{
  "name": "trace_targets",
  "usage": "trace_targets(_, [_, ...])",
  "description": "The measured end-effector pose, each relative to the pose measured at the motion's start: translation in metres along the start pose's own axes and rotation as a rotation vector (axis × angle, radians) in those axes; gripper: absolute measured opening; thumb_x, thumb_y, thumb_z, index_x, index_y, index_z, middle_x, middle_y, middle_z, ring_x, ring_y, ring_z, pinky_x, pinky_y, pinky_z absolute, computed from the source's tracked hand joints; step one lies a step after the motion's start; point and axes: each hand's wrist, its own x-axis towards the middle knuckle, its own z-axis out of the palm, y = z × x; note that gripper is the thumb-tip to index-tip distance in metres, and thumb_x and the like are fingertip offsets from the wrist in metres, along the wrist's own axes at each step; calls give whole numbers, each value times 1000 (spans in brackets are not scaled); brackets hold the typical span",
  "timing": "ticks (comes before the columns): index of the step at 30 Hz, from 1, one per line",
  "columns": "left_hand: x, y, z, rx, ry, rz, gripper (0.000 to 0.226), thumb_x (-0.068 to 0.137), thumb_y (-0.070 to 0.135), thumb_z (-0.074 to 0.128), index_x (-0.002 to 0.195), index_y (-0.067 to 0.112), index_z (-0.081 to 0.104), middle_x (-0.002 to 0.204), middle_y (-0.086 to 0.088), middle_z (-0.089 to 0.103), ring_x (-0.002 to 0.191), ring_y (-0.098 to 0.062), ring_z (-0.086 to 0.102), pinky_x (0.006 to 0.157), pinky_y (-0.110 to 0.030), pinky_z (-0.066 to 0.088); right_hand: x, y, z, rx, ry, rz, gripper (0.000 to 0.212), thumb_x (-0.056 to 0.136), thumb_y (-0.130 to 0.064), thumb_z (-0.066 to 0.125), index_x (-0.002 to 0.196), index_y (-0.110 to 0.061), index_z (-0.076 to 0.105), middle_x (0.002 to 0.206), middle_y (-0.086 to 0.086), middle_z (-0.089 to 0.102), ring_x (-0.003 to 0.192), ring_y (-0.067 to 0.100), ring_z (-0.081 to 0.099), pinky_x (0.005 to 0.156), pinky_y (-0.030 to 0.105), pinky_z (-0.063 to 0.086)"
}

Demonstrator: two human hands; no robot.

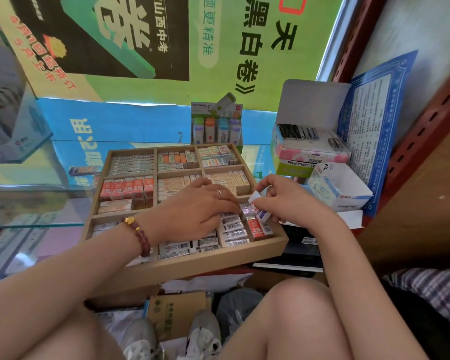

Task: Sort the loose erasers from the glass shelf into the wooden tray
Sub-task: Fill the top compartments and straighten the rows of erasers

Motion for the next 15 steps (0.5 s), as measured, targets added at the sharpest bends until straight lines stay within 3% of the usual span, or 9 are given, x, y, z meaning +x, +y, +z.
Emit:
trace_targets(5, [-3, 0, 0, 162, 21, 51, 59, 76, 26, 22, 123, 34, 57, 129, 18, 55, 129, -9, 32, 109, -36, 1, 1, -3, 4, -18, -14, -42, 13, 83, -20, 63, 91, -25, 53, 65, -4, 51, 62, 13, 53, 60, 30, 45])
trace_targets(15, [1, -1, -2, 22, 72, 19, 62, 74, 27, 15, 117, 31, 60, 118, 14, 61, 125, -4, 36, 111, -35, 5, 5, -2, 12, -60, -35, -76, 17, 82, -23, 65, 95, -25, 54, 70, -3, 55, 64, 10, 51, 62, 28, 43])
